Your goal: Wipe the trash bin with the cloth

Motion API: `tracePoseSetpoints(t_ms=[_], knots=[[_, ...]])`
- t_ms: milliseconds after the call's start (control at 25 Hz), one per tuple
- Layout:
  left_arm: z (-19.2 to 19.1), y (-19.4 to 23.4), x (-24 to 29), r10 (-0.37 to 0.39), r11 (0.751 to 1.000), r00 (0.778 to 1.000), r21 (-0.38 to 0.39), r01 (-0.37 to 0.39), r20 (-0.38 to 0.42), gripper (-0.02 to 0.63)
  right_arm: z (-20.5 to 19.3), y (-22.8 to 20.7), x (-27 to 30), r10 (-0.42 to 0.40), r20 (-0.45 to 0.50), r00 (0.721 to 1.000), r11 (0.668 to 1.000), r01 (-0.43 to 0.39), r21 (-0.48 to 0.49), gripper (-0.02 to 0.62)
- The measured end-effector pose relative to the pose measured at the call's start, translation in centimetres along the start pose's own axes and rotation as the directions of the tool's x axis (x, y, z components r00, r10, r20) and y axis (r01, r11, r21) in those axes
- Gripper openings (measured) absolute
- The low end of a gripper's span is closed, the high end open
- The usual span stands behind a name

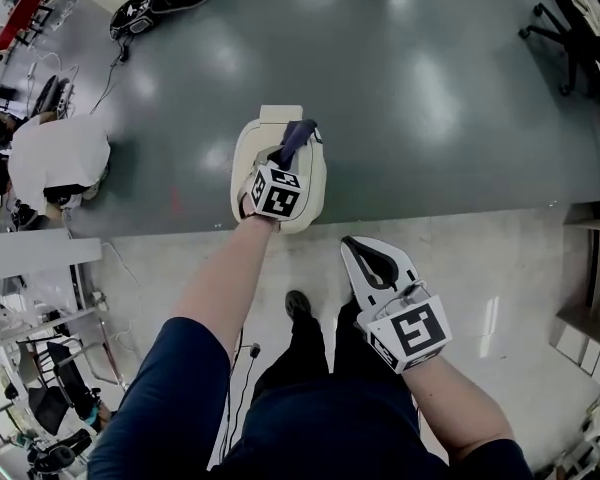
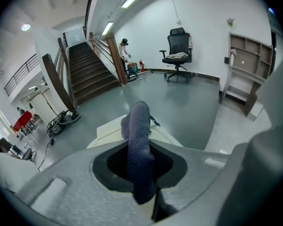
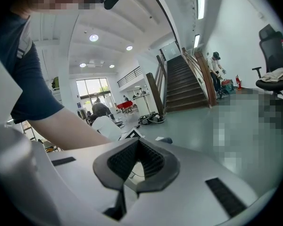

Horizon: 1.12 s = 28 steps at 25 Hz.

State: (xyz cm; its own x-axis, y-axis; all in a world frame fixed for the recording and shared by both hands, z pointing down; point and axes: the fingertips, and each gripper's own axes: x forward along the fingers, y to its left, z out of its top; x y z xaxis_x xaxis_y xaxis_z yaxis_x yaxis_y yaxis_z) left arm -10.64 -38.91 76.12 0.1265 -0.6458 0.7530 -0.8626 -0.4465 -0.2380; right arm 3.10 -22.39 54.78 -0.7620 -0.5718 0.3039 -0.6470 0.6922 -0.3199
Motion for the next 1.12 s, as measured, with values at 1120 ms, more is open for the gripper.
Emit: tracePoseSetpoints(t_ms=[1120], knots=[[-3.1, -5.5, -3.7, -0.067, 0.997, 0.998, -0.038, 0.068, 0.018, 0.052, 0.2, 5.0, -1.5, 0.041, 0.009, 0.999, 0.997, -0.040, -0.065, 0.005]])
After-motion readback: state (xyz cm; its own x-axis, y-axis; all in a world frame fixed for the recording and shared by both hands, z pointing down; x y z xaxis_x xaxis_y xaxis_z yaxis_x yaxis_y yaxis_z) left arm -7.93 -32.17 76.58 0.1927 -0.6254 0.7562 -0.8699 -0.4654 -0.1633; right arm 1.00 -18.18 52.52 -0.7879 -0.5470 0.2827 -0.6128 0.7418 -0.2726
